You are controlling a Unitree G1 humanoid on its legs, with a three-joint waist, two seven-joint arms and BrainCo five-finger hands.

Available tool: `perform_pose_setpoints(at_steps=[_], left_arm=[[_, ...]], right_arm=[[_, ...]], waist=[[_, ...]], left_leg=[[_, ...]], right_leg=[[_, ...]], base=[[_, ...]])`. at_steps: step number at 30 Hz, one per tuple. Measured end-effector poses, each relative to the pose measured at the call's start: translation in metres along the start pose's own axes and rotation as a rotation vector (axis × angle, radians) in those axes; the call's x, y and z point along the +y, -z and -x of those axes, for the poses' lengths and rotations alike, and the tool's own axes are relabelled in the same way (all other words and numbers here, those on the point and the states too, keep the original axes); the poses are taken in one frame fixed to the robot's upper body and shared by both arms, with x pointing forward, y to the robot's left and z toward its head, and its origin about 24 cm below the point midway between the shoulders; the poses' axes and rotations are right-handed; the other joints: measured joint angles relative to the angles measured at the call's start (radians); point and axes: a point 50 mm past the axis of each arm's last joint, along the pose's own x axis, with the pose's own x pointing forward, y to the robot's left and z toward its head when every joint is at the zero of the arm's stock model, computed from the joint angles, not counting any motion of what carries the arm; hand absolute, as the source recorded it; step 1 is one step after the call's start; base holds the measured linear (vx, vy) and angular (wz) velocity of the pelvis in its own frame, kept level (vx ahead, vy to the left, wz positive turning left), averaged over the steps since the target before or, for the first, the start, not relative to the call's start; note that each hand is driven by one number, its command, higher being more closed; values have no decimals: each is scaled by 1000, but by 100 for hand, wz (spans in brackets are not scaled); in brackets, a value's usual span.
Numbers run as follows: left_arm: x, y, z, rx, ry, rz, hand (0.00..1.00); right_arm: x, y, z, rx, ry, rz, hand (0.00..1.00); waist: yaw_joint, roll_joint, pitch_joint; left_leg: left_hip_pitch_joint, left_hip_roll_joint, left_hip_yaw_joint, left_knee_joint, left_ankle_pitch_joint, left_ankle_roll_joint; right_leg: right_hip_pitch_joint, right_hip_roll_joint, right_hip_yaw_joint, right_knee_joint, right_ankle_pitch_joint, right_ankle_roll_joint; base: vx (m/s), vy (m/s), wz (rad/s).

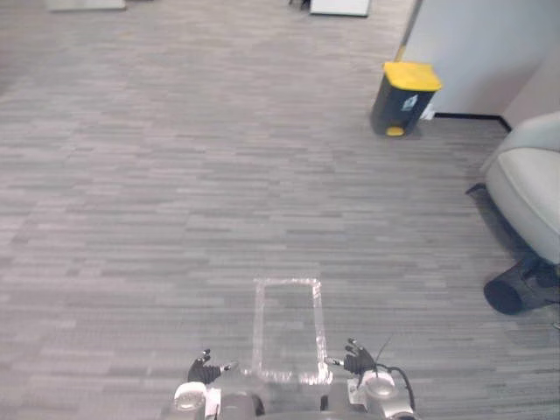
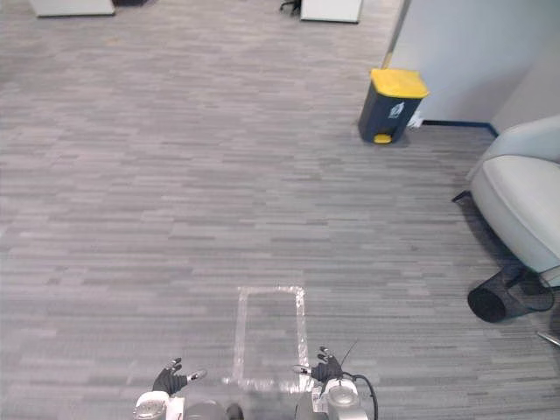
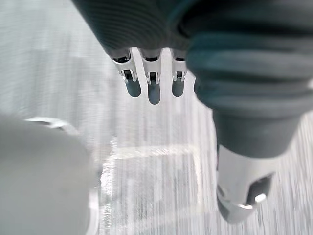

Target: Organize the slippers on the shoe rack

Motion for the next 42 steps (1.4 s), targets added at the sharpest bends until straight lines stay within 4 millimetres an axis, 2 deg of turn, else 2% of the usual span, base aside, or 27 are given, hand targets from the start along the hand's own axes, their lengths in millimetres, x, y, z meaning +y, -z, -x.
perform_pose_setpoints(at_steps=[2,3,4,5,6,8,10,11,12,14,16,19,21,22,23,24,25,26,27,29,31,33,34,35,38,40,42], left_arm=[[-3,-2,-1,-6,12,-9,0],[-3,-2,-1,-5,12,-9,0],[-2,2,1,5,13,-22,0],[-1,3,1,7,11,-29,0],[-3,3,0,17,16,-33,0],[-9,2,0,13,35,-34,0],[-14,1,0,12,45,-19,0],[-15,0,1,11,42,14,0],[-19,0,2,1,43,46,0],[-18,-2,3,-15,34,63,0],[-20,-6,3,-29,36,72,0],[-20,-8,3,-43,31,76,0],[-21,-8,3,-44,29,85,0],[-21,-8,3,-44,31,85,0],[-27,-4,4,-22,43,93,0],[-27,-2,4,-9,43,101,0],[-25,-2,4,-8,38,100,0],[-17,-1,3,-9,19,92,0],[-16,-1,3,-9,18,91,0],[-13,-1,2,-10,14,80,0],[-13,-2,2,-12,14,79,0],[-15,-5,1,-13,21,79,0],[-18,-6,1,-17,31,75,0],[-24,-8,1,-24,48,67,0],[-26,-8,1,-24,54,61,0],[-26,-6,1,-14,60,57,0],[-31,-3,2,-1,79,56,0]], right_arm=[[0,-5,-1,-13,3,1,0],[0,-5,-1,-14,3,1,0],[1,-2,-1,-4,1,1,0],[1,0,0,1,-1,2,0],[-8,-4,-2,-11,20,21,0],[-15,-3,-2,-7,37,28,0],[-19,1,-1,4,58,-6,0],[-19,4,1,7,59,-6,0],[-19,5,3,-1,62,-9,0],[-14,5,4,-4,54,-10,0],[-9,4,4,-4,44,-18,0],[-7,4,4,-1,39,-32,0],[-5,1,3,-5,36,-40,0],[-5,1,3,-6,37,-39,0],[-9,4,3,4,44,-30,0],[-12,6,3,13,51,-27,0],[-10,6,3,15,48,-31,0],[0,11,6,25,27,-48,0],[1,12,6,27,25,-50,0],[6,17,9,41,16,-61,0],[7,19,9,48,14,-64,0],[7,17,8,42,11,-66,0],[7,15,8,36,12,-67,0],[6,14,7,33,14,-68,0],[8,18,7,50,2,-65,0],[-2,18,6,47,23,-45,0],[-14,20,4,60,46,-21,0]], waist=[[-10,-2,0],[-11,-2,0],[-11,-20,-7],[-11,-29,-9],[-12,-5,-3],[-20,19,-8],[-26,40,-7],[-33,48,-8],[-32,58,-8],[-22,63,-11],[-15,57,-10],[9,53,-10],[16,52,-10],[16,55,-11],[13,84,-25],[12,100,-28],[13,94,-30],[18,46,-46],[19,42,-47],[19,6,-64],[19,-1,-64],[22,2,-56],[24,1,-55],[21,9,-48],[22,4,-51],[20,8,-53],[20,43,-57]], left_leg=[[54,14,34,-55,-1,-2],[62,14,44,-62,-3,-5],[99,-5,64,-76,-27,-46],[106,-14,63,-76,-30,-50],[135,3,59,-73,-49,-76],[134,24,44,-22,-51,-80],[92,82,41,166,-69,-109],[32,142,27,382,-57,-115],[-56,207,-14,630,14,-113],[-147,242,-40,822,-8,-109],[-209,236,-35,841,-52,-101],[-270,175,-91,609,-120,-98],[-289,48,-375,319,-111,-114],[-288,36,-418,282,-102,-118],[-280,24,-547,174,-49,-110],[-265,33,-518,183,27,-134],[-260,32,-497,179,26,-131],[-216,15,-402,132,27,-106],[-211,12,-393,130,26,-103],[-178,-6,-304,83,25,-78],[-158,-8,-240,69,25,-65],[-146,2,-164,65,23,-60],[-143,5,-128,64,24,-60],[-125,6,-90,58,24,-59],[-74,23,-25,32,18,-59],[-65,39,-12,30,11,-74],[-64,69,-5,16,16,-86]], right_leg=[[-50,22,-137,-279,37,-24],[-53,25,-150,-322,54,-28],[-50,50,-180,-556,228,-51],[-53,50,-173,-580,274,-64],[-49,73,-147,-551,320,-132],[-43,94,-140,-545,265,-126],[13,136,-133,-572,230,-126],[69,171,-120,-599,214,-136],[124,210,-86,-619,199,-165],[167,241,-20,-617,169,-191],[208,245,57,-631,165,-188],[256,232,223,-645,177,-163],[259,207,376,-648,169,-117],[257,206,391,-648,167,-110],[240,218,438,-643,151,-79],[242,222,468,-626,129,-47],[242,210,464,-624,128,-43],[237,160,459,-619,123,-22],[237,155,464,-620,122,-19],[222,123,503,-629,125,7],[201,118,516,-626,132,19],[151,105,435,-593,143,37],[123,82,312,-573,142,36],[104,20,106,-538,138,27],[104,-69,-173,-468,110,-13],[107,-31,-176,-495,125,-24],[139,25,-142,-597,180,-32]], base=[[411,-2,-23],[471,-49,-36],[317,-43,-31],[467,-84,-54],[379,-83,-43],[427,-115,-35],[378,-121,-22],[497,-69,-40],[404,-43,-50],[387,56,-109],[337,92,-136],[314,198,-173],[190,313,-175],[125,375,-165],[143,419,-147],[154,417,-141],[217,409,-151],[135,229,-100],[147,258,-116],[68,214,-91],[79,204,-113],[66,133,-112],[10,45,-78],[6,35,-64],[43,-52,-47],[34,-121,-49],[42,-81,-51]])
